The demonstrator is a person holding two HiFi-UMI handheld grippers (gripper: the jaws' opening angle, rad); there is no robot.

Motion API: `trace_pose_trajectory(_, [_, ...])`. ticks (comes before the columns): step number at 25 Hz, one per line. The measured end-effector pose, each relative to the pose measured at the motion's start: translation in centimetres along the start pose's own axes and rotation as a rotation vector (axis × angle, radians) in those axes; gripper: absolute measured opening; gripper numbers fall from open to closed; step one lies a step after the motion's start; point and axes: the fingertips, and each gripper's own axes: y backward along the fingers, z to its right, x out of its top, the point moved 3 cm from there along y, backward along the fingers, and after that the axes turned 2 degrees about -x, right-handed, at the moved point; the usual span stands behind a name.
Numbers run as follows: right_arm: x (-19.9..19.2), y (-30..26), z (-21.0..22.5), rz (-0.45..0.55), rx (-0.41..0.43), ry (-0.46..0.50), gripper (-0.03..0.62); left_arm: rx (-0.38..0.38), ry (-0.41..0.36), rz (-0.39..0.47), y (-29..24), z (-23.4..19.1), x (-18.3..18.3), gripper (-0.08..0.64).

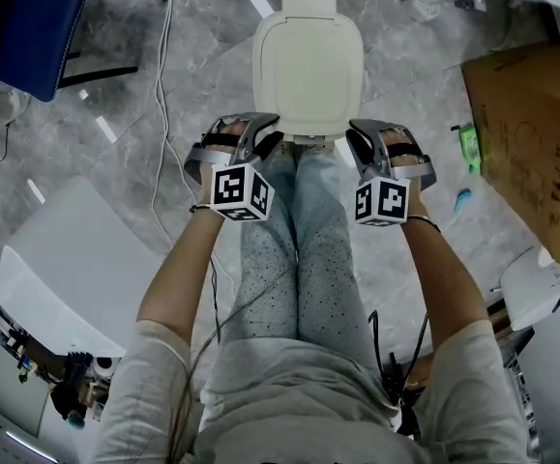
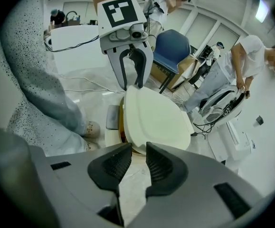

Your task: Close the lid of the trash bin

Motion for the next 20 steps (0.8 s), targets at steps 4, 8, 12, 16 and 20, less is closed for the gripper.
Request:
trace_pose_trajectory(4, [-0.2,-0.5,-0.4,-0.018,0.013,-0.003,0.103,-0.016,0.006,-0.013,-0.5,0.2,-0.3,0.158])
trace_pose_trajectory(8, [-0.4,-0.9,-0.7,-0.04,0.034,0.003,0.1,-0.039,0.015,-0.029,-1.0,0.4,-0.5,0.156])
trace_pose_trajectory(12, [-0.4,-1.4,-0.9,-0.063,0.059,0.01,0.097,-0.065,0.019,-0.044,-1.4,0.4,-0.7,0.155])
trace_pose_trajectory(16, [-0.7,-1.8,-1.1,-0.079,0.092,0.002,0.097,-0.083,0.031,-0.06,-1.8,0.5,-0.8,0.155])
trace_pose_trajectory(20, [-0.8,-2.4,-1.4,-0.097,0.131,-0.004,0.095,-0.103,0.047,-0.077,-2.4,0.6,-1.1,0.153])
